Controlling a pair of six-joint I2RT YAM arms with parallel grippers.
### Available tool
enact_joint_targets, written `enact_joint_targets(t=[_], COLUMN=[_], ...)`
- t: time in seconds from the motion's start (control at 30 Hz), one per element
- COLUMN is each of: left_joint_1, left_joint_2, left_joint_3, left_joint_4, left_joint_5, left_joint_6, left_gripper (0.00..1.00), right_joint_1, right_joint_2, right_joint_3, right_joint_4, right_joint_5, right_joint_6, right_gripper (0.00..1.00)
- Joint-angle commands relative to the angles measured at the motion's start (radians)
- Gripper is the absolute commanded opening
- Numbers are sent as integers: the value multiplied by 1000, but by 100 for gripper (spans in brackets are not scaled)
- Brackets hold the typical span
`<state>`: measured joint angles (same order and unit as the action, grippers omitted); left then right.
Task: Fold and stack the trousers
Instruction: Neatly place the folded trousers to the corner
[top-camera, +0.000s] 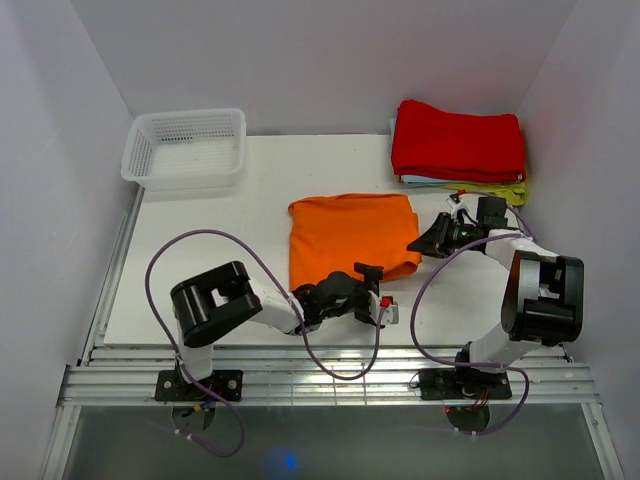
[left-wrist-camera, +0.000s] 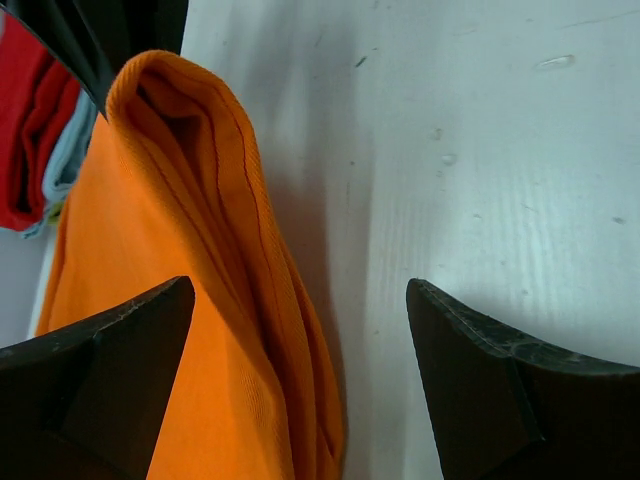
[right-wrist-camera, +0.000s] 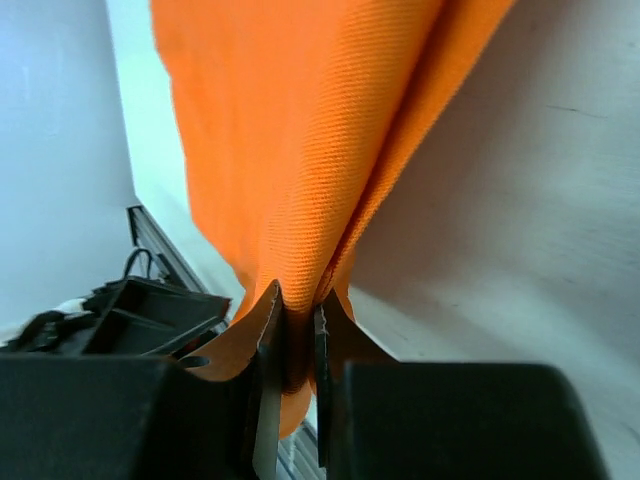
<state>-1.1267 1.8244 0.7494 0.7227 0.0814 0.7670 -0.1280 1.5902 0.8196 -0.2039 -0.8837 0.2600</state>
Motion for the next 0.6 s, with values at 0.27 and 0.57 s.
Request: enact_joint_targets(t=[0.27, 0.57], left_joint_1=[-5, 14], left_joint_2=[246, 191], left_joint_3=[88, 116], left_joint_4=[411, 229], left_joint_5=[-268, -194], left_joint_6=[189, 59], left_gripper=[95, 33], right_joint_1=[4, 2], right_joint_2=[-22, 5], right_joint_3=[-5, 27], right_joint_4=[-6, -89], right_joint_5=[-95, -8], right_joint_6=[122, 67], right_gripper=[8, 40])
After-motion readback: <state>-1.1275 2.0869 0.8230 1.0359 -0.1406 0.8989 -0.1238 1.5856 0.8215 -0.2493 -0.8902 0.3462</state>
